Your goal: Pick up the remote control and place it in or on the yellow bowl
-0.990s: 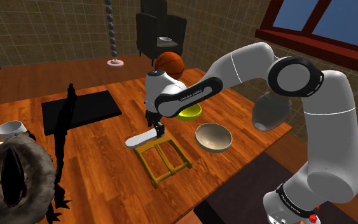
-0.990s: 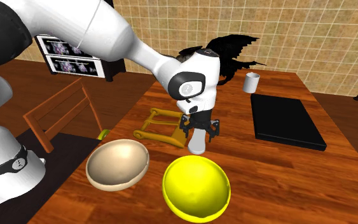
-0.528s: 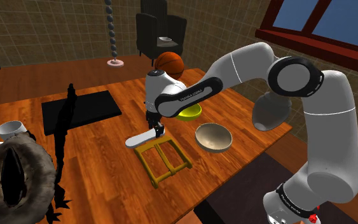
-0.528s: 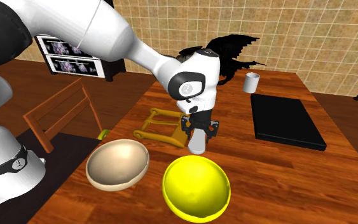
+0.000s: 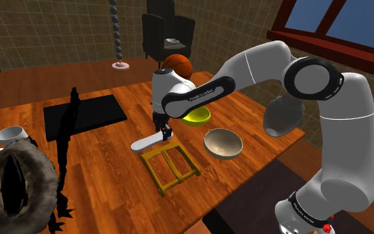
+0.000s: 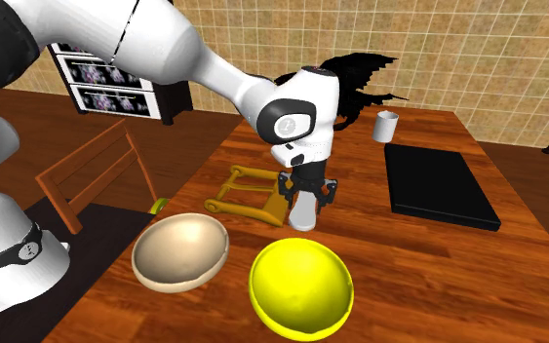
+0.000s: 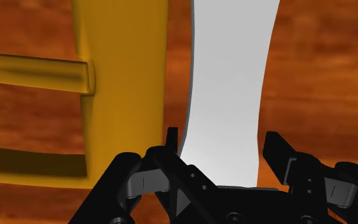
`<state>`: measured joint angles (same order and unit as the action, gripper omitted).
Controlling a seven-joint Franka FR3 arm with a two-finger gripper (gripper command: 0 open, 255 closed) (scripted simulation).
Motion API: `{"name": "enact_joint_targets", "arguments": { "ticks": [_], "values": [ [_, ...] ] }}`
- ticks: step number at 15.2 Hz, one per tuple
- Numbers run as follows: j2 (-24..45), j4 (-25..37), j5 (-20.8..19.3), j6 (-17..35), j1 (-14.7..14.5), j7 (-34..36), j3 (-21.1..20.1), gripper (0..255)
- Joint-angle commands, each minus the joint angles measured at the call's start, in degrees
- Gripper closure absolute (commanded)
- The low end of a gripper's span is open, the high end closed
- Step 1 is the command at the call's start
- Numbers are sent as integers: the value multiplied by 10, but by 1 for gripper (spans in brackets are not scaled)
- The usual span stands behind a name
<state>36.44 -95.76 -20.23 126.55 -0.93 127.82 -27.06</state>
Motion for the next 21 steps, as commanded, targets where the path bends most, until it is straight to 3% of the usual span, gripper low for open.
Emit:
{"name": "enact_joint_targets", "arguments": {
  "ticks": [1,21],
  "values": [
    [-10,2,5,-11,2,-2,-4,255],
    [-81,53,47,-127,15,-28,-31,255]
  ]
}}
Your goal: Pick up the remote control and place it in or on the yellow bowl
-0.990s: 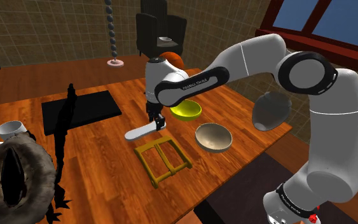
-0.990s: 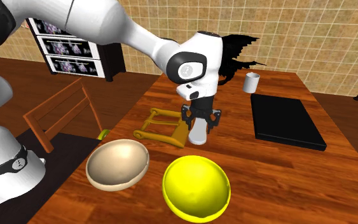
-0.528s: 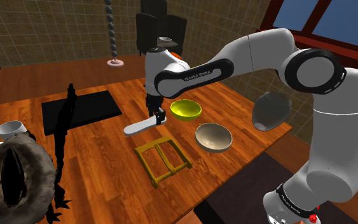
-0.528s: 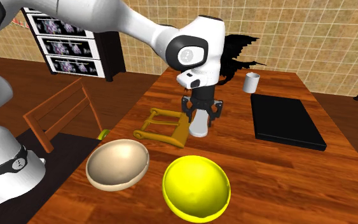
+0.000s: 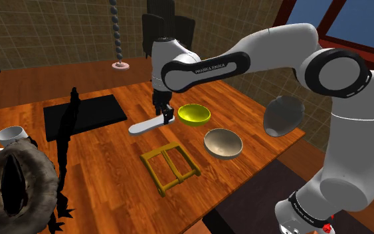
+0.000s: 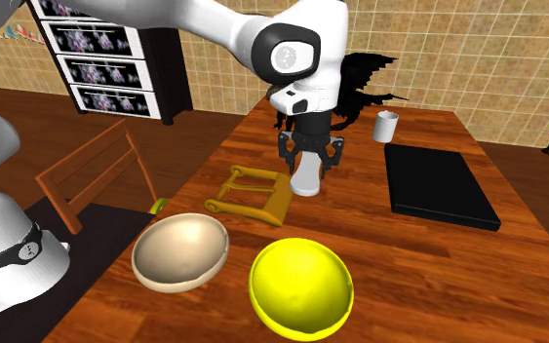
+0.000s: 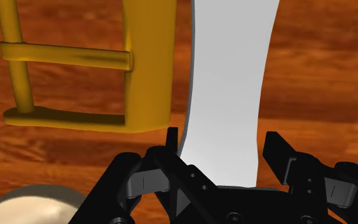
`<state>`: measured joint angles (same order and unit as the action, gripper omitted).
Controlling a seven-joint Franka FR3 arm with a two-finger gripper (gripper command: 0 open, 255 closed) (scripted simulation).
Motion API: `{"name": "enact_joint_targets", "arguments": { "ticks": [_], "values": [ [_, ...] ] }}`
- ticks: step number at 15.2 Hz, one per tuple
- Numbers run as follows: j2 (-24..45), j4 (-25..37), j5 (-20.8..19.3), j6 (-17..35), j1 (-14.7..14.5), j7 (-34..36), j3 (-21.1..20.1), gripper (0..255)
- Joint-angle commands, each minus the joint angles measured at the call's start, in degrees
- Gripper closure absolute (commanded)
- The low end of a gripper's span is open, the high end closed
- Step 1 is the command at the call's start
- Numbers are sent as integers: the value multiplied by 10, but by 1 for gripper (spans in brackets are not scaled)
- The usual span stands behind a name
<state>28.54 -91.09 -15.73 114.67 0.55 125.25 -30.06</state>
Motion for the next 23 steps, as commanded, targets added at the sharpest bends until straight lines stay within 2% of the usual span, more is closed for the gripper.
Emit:
{"name": "enact_joint_targets", "arguments": {
  "ticks": [1,7,15,23],
  "values": [
    [-5,10,3,-14,1,-3,-2,255],
    [-17,35,11,-49,1,-9,-6,255],
    [-91,-55,50,-20,97,-113,6,255],
    [-133,-95,76,-12,176,-222,33,255]
  ]
}}
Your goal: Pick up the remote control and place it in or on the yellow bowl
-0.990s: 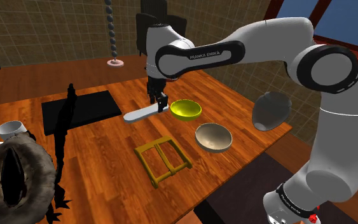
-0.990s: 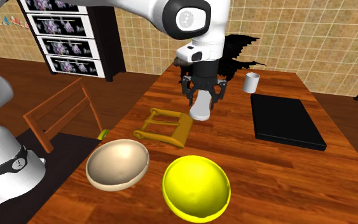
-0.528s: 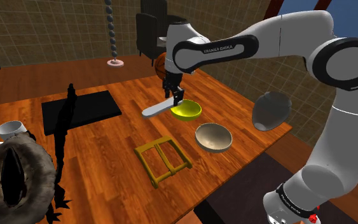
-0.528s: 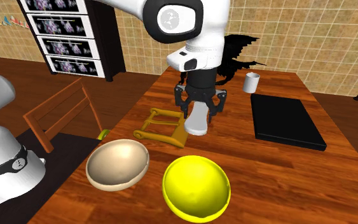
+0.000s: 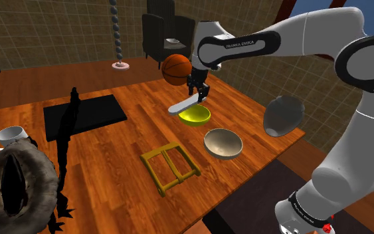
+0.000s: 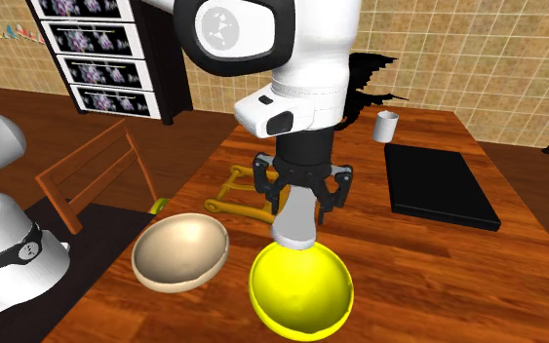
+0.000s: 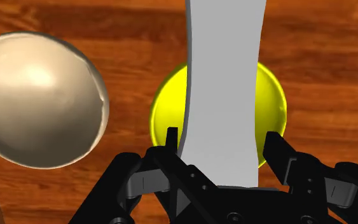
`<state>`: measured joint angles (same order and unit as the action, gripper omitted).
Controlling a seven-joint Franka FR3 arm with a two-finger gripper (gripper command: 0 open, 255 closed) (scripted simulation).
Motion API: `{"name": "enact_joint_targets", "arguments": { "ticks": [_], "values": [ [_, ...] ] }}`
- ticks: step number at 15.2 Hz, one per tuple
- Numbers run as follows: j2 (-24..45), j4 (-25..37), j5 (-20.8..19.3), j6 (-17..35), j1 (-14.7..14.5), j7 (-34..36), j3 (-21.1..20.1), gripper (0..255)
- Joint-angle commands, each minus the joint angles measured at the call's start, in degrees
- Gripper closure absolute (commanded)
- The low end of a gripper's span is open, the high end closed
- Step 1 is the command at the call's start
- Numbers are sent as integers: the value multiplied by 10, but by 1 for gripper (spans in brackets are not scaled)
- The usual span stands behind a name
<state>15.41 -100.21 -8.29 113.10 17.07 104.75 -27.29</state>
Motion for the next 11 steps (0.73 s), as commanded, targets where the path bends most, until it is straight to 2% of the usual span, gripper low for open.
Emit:
{"name": "enact_joint_targets", "arguments": {
  "ticks": [1,5,11],
  "values": [
    [-4,-6,4,4,20,-30,9,255],
    [-10,-6,10,2,54,-84,26,255],
    [5,-33,2,43,52,-78,29,255]
  ]
}}
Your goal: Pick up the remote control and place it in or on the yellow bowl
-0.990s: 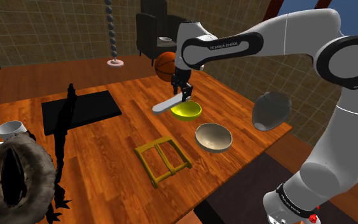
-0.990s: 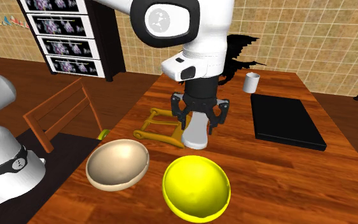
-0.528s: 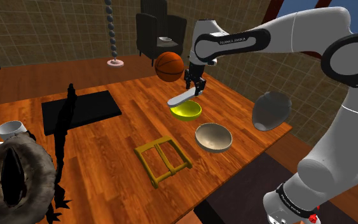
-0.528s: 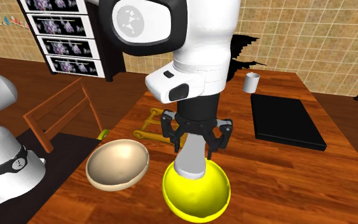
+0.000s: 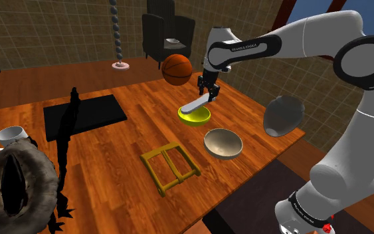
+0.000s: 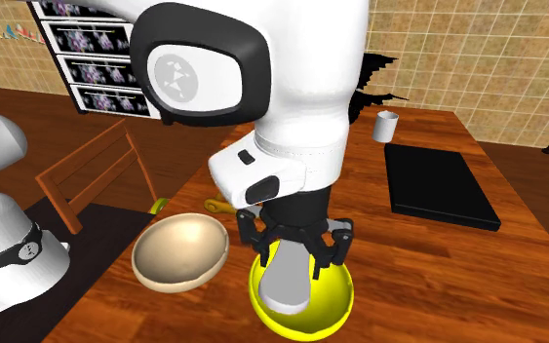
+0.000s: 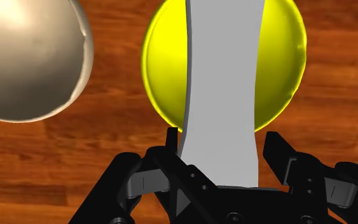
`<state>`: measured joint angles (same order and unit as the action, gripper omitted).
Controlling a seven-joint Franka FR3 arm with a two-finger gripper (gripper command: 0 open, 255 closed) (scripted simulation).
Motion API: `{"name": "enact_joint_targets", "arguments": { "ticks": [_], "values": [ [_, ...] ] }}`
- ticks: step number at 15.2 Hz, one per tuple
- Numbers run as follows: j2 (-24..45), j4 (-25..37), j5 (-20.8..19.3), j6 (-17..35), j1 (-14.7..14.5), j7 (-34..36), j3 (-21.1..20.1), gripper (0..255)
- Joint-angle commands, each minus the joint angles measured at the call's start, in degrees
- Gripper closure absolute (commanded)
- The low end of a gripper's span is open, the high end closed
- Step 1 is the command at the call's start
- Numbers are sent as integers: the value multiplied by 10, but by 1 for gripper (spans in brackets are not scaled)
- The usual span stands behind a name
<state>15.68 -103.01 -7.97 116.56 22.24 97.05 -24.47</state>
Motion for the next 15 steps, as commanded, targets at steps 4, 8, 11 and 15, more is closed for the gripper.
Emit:
{"name": "enact_joint_targets", "arguments": {
  "ticks": [4,8,11,15],
  "values": [
    [15,-21,-8,35,-1,4,3,255],
    [29,-35,-16,61,-3,10,6,255],
    [39,-42,-22,78,-4,13,9,255],
    [39,-42,-22,78,-4,13,9,255]
  ]
}}
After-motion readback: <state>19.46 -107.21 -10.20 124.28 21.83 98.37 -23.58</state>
